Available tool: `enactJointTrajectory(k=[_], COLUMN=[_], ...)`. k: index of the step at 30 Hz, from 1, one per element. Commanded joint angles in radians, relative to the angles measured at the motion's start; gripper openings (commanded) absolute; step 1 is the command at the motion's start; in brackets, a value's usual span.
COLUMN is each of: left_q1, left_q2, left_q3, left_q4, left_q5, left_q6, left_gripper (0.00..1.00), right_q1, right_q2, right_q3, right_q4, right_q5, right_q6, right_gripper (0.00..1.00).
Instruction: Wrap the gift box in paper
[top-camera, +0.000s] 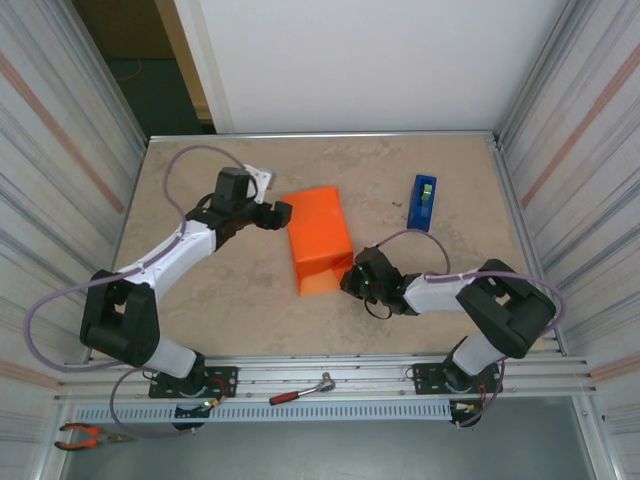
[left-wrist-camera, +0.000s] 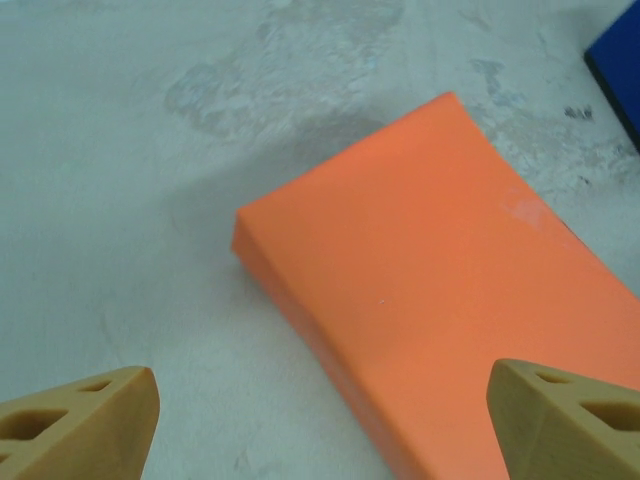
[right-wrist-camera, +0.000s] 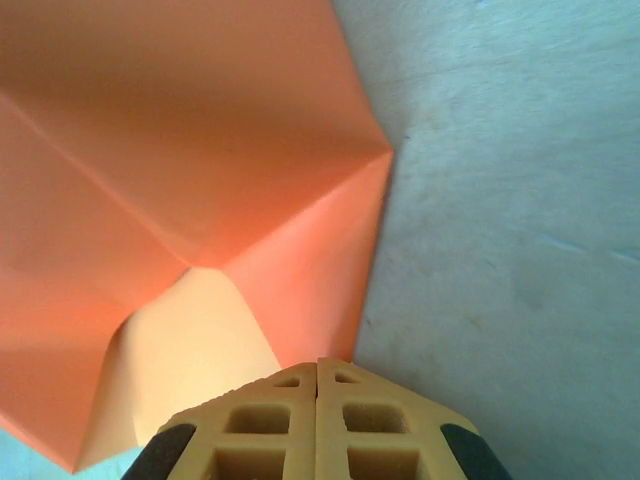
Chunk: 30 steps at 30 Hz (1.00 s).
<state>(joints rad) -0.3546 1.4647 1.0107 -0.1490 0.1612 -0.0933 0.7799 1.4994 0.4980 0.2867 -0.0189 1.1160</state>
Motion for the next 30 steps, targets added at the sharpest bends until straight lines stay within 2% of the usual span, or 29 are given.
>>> enactJointTrajectory(k=[1, 6, 9, 12, 19, 30], left_q1=[0.046, 0.057, 0.058, 0.056, 0.037, -0.04], left_q2=[-0.037, 0.012, 0.064, 0.121, 0.199, 0.26], left_q3=[-0.05, -0.075, -0.082, -0.09, -0.067, -0.014], left_q4=[0.11, 0.168, 0.216, 0.284, 0.315, 0.226], left_q5=[0.121, 0.224, 0.297, 0.362, 0.419, 0.413], left_q6=[-0.172, -0.222, -0.254, -0.302, -0.335, -0.284], left_gripper=[0.86, 0.86, 0.86, 0.86, 0.84, 0.83], right_q1=[-0.046, -0.222, -0.325, -0.381, -0.389, -0.328], right_q2=[-0.128, -0.216, -0.169, -0.057, 0.19, 0.294], right_q3=[0.022, 0.129, 0.222, 0.321, 0.449, 0.457], right_q4=[-0.178, -0.379, -0.438, -0.465, -0.41, -0.341], right_q5=[0.023, -0.04, -0.104, -0.155, -0.241, -0.278], right_q6=[-0.052, -0.165, -0.225, -0.264, -0.276, -0.258], right_gripper=[0.0, 0.0, 0.01, 0.06, 0.0, 0.0])
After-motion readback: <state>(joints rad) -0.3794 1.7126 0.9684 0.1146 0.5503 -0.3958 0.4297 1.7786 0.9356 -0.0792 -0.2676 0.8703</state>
